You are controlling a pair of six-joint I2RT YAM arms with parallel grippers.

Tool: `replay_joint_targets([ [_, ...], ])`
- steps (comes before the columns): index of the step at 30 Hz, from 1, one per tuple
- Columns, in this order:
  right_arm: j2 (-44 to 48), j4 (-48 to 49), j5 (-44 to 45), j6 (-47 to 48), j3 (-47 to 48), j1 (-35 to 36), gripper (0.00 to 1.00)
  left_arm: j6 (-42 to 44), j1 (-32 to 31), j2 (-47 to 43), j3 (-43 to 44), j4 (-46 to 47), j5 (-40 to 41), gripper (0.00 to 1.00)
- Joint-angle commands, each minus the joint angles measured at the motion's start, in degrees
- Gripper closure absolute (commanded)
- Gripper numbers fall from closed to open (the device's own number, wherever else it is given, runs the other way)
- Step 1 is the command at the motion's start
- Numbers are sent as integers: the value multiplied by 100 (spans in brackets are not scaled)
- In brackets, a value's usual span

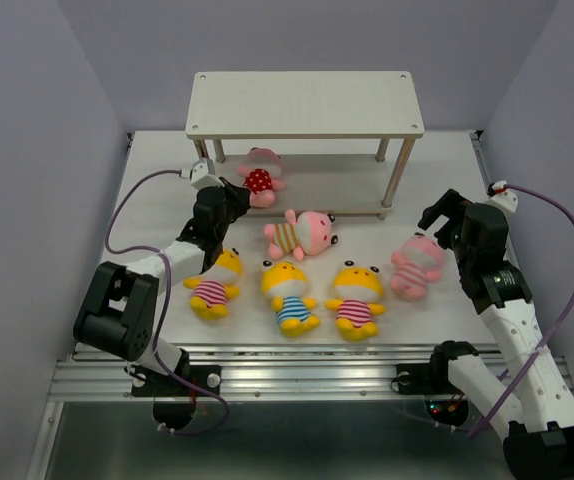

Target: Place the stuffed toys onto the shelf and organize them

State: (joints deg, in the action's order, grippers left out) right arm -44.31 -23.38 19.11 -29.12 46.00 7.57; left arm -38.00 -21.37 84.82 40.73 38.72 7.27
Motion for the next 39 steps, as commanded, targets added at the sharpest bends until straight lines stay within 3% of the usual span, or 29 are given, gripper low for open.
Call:
replay_joint_targets([
  [1, 19, 299, 154, 91, -38, -1, 0, 135, -26, -9, 330, 119, 292, 100],
  [16, 19, 299, 198, 100, -38, -1, 0, 223, -26, 123, 401, -136, 337, 99],
  [20, 28, 299, 207, 109, -73, -1, 0, 223, -26, 140, 383, -172, 337, 79],
  [28, 28, 307, 172, 91, -82, -1, 0, 170, -26, 18, 313, -216, 381, 51],
  [39, 63, 299, 145, 91, -100, -1, 0, 179, -26, -395, 190, -418, 293, 35],
])
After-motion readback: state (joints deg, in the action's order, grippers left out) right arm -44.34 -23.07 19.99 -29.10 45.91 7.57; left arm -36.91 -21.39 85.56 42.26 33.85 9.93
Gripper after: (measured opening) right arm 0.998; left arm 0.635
